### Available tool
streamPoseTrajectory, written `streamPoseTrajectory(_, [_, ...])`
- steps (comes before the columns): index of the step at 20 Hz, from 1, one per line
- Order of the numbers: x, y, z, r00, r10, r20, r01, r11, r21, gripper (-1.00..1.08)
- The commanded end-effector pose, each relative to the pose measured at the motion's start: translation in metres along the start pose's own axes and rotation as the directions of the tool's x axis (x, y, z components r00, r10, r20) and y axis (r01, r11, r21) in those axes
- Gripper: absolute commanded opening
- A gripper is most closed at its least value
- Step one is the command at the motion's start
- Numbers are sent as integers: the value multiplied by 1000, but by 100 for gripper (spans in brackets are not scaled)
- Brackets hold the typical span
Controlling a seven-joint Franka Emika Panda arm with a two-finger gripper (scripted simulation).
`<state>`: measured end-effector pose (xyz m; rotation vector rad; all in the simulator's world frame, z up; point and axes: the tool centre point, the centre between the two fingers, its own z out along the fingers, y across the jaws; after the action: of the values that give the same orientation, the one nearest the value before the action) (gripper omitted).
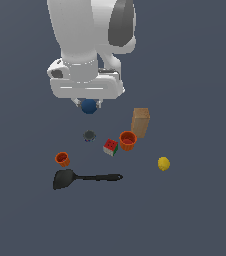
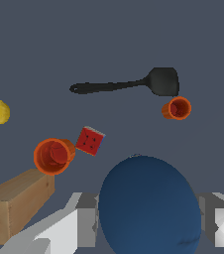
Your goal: Pick up a designated object from a clutter of objects.
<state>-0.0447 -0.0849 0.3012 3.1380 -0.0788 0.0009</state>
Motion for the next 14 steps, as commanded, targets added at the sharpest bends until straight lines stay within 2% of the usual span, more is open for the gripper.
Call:
streamPoseTrajectory(1, [8, -9, -22, 1000, 0, 0, 0, 1000, 1, -100])
streamPoseTrajectory(7, [25, -24, -61, 1000, 1, 1, -1, 1000, 2, -100])
streamPoseTrajectory(14, [37, -34, -86, 1000, 1, 1, -1, 1000, 3, -100])
